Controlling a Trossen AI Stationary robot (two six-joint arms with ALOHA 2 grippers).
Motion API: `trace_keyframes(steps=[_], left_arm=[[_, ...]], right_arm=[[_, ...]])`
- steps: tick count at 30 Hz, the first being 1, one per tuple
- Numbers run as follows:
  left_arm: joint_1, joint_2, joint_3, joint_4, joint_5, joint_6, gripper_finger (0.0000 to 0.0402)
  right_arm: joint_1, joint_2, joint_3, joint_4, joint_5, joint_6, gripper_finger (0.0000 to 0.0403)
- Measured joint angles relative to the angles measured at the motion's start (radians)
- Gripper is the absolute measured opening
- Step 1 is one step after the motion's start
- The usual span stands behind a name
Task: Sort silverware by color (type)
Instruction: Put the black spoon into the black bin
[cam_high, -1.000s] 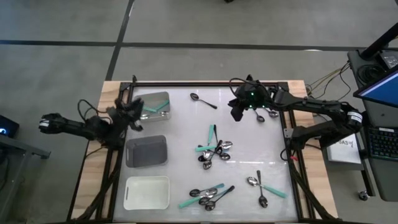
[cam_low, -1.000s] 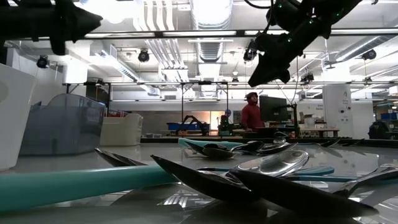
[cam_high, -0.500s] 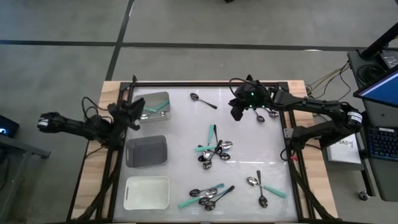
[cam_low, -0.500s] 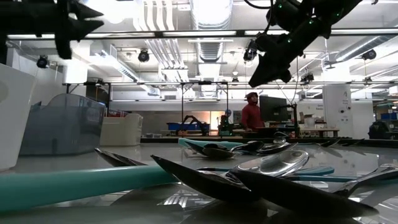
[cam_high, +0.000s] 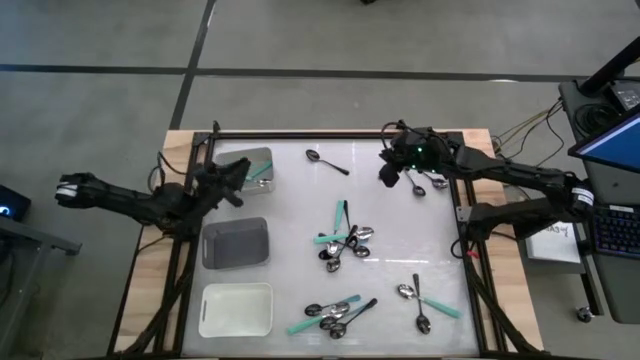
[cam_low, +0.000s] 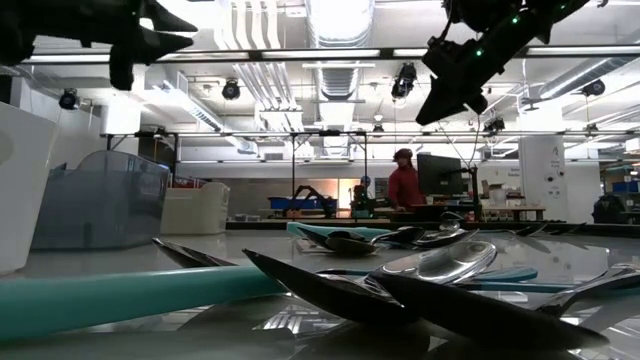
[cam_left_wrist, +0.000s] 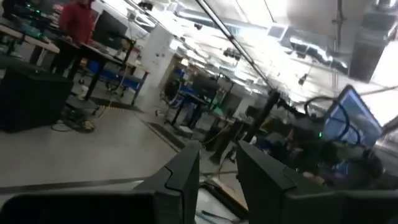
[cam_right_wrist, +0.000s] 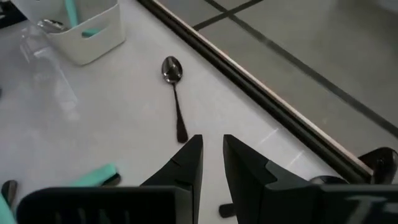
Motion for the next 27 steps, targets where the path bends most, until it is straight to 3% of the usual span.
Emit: trace_keyframes(steps=[7,10,14,19,21,23,27], left_arm=[[0.016,0.159,0.133,-0.007,0.005,0.082,0.0090],[0.028,0.239,0.236,-0.119,0.007,0.084,0.0090],[0.057,0.375,0.428,-0.504,-0.007,0.067,0.0090],[0.114,0.544,0.661,-1.110,-0.202,-0.156,0.0090],[0.141,0.593,0.714,-1.285,-0.181,-0.253,0.0090],[0.174,0.631,0.725,-1.336,-0.126,-0.273,0.0090],[0.266,0.696,0.705,-1.231,0.170,-0.136,0.0090]], right_arm=[[0.000,-0.014,0.000,-0.121,0.000,0.018,0.0054],[0.002,-0.015,-0.007,-0.161,0.002,0.045,0.0054],[0.014,-0.030,-0.044,-0.162,0.024,0.055,0.0054],[0.013,-0.032,-0.077,-0.185,0.034,0.081,0.0054],[0.013,-0.030,-0.086,-0.192,0.040,0.090,0.0054],[0.013,-0.030,-0.096,-0.192,0.050,0.091,0.0054],[0.013,-0.030,-0.102,-0.189,0.053,0.091,0.0054]])
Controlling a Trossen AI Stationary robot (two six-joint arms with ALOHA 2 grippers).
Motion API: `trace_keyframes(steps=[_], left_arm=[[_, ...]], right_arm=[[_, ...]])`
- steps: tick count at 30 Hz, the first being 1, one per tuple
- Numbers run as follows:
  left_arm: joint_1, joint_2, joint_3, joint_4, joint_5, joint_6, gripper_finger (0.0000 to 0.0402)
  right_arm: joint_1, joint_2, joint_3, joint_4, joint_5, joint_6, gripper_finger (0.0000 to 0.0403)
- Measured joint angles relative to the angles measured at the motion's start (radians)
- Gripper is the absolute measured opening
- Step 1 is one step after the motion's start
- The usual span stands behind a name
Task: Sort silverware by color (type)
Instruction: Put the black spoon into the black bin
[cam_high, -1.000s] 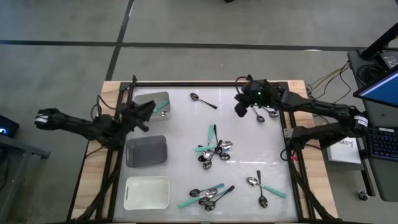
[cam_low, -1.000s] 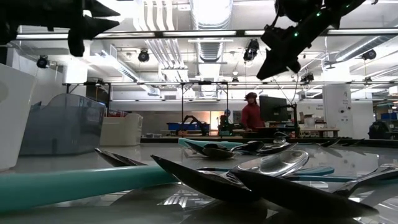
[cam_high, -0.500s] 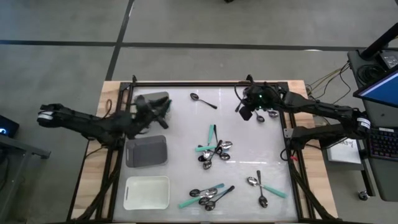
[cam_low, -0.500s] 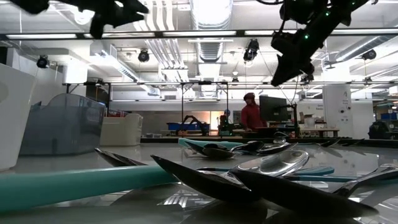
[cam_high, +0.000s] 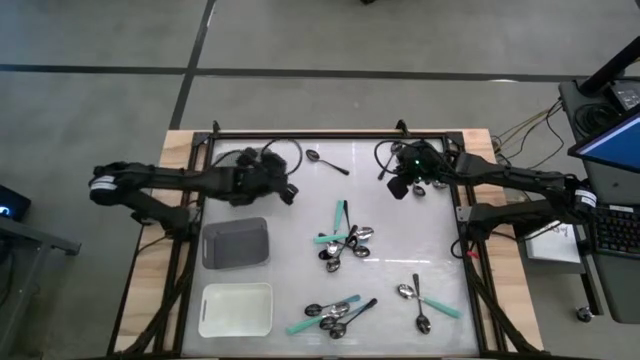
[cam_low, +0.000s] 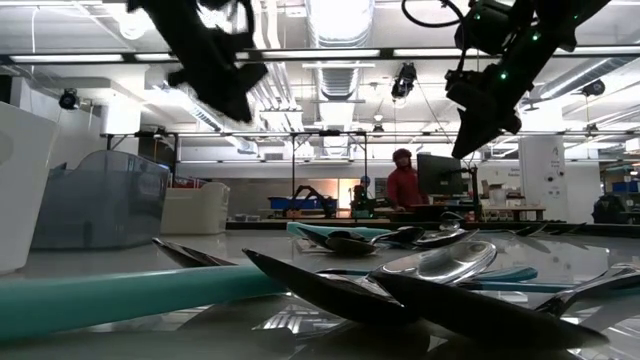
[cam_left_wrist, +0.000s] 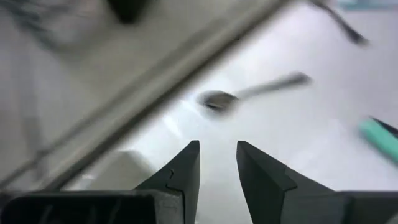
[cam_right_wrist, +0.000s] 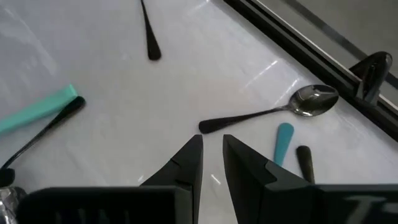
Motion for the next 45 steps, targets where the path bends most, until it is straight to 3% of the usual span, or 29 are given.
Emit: trace_keyframes(steps=[5,7,10,14,16,22,28,31,45], left_arm=[[0.109,0.089,-0.009,0.200,0.388,0.223,0.0090],[0.146,0.127,-0.009,0.252,0.490,0.298,0.0090],[0.187,0.180,-0.009,0.316,0.454,0.416,0.0090],[0.218,0.261,-0.008,0.367,0.167,0.472,0.0090],[0.220,0.294,0.006,0.330,0.110,0.469,0.0090],[0.216,0.392,0.094,0.247,0.325,0.524,0.0090],[0.228,0.534,0.268,0.249,0.352,0.693,0.0090],[0.248,0.608,0.367,0.201,0.422,0.740,0.0090],[0.373,0.750,0.562,0.115,0.589,0.763,0.0090]], right_arm=[[0.000,0.000,0.000,0.005,-0.001,0.008,0.0054],[0.000,0.001,0.000,0.005,-0.001,0.015,0.0054],[0.000,0.001,0.000,0.005,-0.001,0.017,0.0054],[0.000,0.001,0.000,0.005,-0.001,0.018,0.0054],[0.000,0.001,0.000,0.005,-0.001,0.018,0.0054],[0.000,0.001,0.000,0.006,-0.001,0.018,0.0054],[0.000,0.002,0.000,0.007,-0.001,0.018,0.0054],[0.000,0.002,0.000,0.007,-0.001,0.018,0.0054],[0.000,0.002,0.000,0.012,-0.001,-0.039,0.0054]])
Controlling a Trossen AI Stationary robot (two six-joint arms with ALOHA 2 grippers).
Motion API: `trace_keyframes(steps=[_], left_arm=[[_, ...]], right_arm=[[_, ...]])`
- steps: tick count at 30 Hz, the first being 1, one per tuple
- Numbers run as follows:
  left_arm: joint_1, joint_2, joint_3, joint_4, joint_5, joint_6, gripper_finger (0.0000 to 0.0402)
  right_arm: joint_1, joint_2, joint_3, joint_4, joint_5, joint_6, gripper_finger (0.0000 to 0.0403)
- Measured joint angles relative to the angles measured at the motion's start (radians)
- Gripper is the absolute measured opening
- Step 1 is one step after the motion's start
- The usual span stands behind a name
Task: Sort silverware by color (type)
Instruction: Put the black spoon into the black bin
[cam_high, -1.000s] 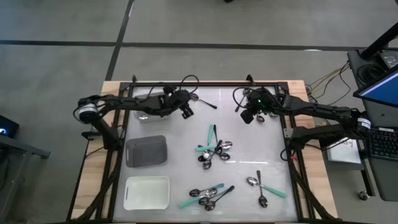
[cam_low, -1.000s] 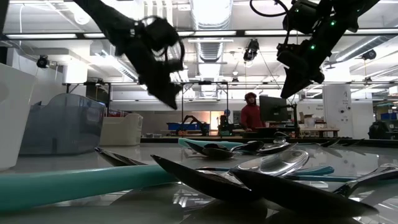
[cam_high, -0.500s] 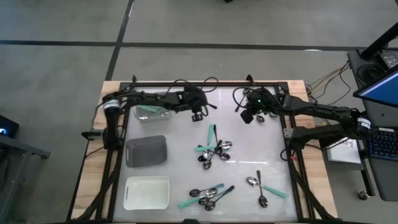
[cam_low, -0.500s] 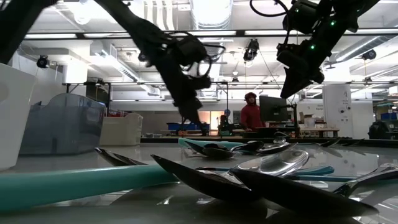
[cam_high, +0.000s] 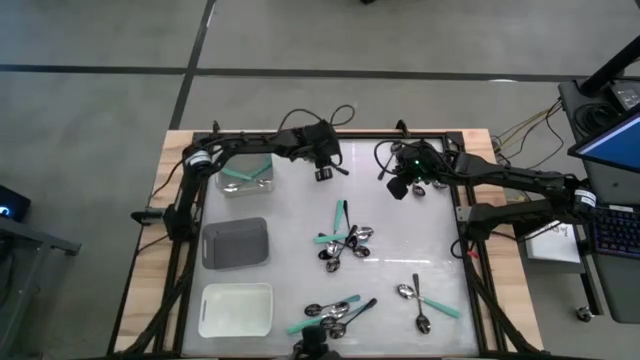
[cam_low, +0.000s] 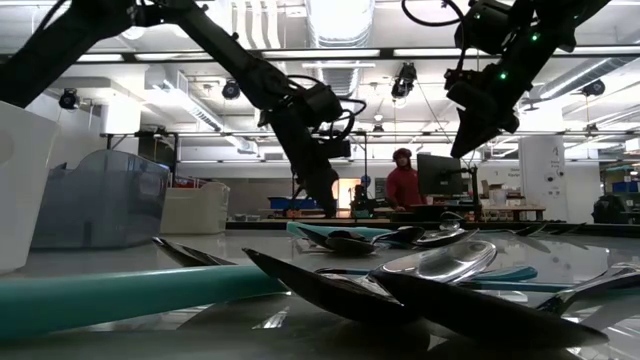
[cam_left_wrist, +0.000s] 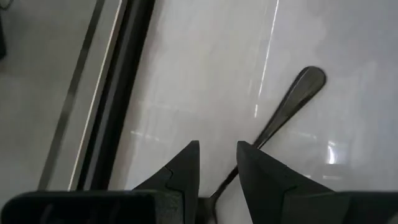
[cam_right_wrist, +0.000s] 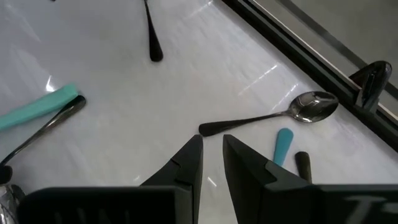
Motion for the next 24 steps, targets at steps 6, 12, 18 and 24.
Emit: trace_keyframes(steps=[6,12,18,24], left_arm=[[0.012,0.042,0.045,-0.089,0.038,0.043,0.0090],[0.013,0.063,0.088,-0.111,0.065,0.080,0.0090],[0.023,0.097,0.157,-0.230,0.097,0.150,0.0090],[0.044,0.183,0.337,-0.416,0.129,0.260,0.0090]], right_arm=[[0.000,0.000,0.000,0.004,0.000,-0.013,0.0054],[0.000,0.000,0.000,0.009,0.000,-0.017,0.0054],[0.000,0.000,0.000,0.013,0.000,-0.018,0.0054],[0.000,0.000,0.000,0.016,0.000,-0.029,0.0054]])
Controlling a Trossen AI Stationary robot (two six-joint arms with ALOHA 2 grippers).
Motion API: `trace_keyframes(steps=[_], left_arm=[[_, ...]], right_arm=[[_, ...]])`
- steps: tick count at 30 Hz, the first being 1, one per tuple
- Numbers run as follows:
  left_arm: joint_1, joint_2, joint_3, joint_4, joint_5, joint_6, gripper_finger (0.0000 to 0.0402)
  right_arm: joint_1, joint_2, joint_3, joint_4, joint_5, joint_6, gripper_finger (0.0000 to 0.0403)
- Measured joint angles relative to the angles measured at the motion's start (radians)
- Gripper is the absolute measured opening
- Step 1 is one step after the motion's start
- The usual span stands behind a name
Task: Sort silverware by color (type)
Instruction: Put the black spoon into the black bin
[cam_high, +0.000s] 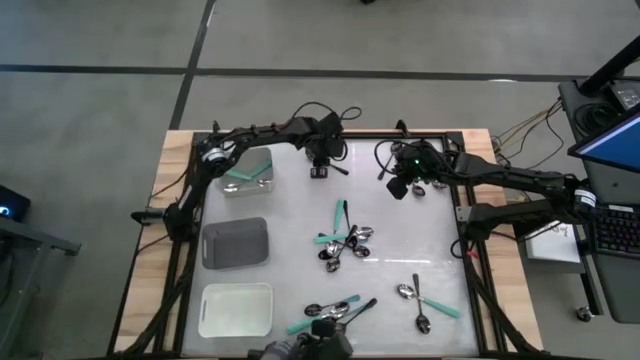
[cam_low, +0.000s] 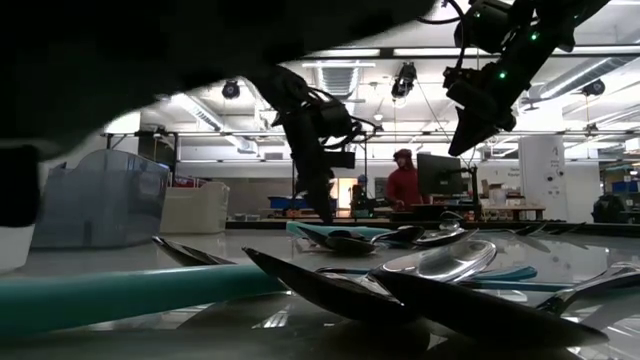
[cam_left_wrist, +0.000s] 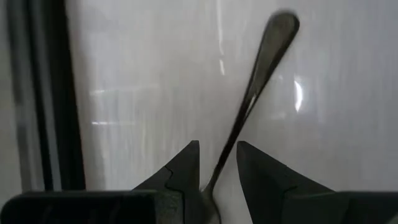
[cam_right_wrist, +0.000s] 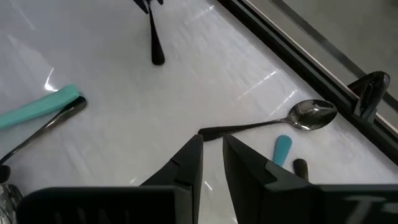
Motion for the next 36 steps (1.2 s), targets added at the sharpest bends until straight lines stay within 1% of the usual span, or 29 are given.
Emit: trace_keyframes(steps=[3,6,8,10,13,17,24,29,33,36], left_arm=[[0.014,0.081,0.151,-0.156,0.015,0.050,0.0090],[0.027,0.177,0.338,-0.315,0.024,0.089,0.0090],[0.038,0.224,0.428,-0.355,0.062,0.091,0.0090],[0.047,0.260,0.484,-0.359,0.122,0.076,0.0090],[0.060,0.251,0.469,-0.391,0.169,0.088,0.0090],[0.067,0.249,0.467,-0.520,0.132,0.131,0.0090],[0.067,0.253,0.441,-0.513,0.108,0.191,0.0090],[0.066,0.248,0.422,-0.495,0.088,0.170,0.0087],[0.065,0.248,0.422,-0.496,0.076,0.151,0.0069],[0.059,0.249,0.423,-0.499,0.073,0.116,0.0040]], right_arm=[[0.000,0.000,0.000,0.000,0.000,0.000,0.0054],[0.000,0.000,0.000,0.000,0.000,-0.003,0.0054],[0.000,0.000,0.000,0.000,0.000,-0.009,0.0054],[0.000,0.000,0.000,0.000,0.000,-0.014,0.0054],[0.000,0.000,0.000,0.000,0.000,-0.024,0.0054],[0.000,0.000,0.000,0.001,0.000,-0.026,0.0054],[0.000,0.000,0.000,0.007,0.000,-0.022,0.0054],[0.000,0.000,0.000,0.008,0.000,-0.011,0.0054],[0.000,0.000,0.000,0.008,0.000,-0.011,0.0054],[0.000,0.000,0.000,0.008,0.000,-0.011,0.0054]])
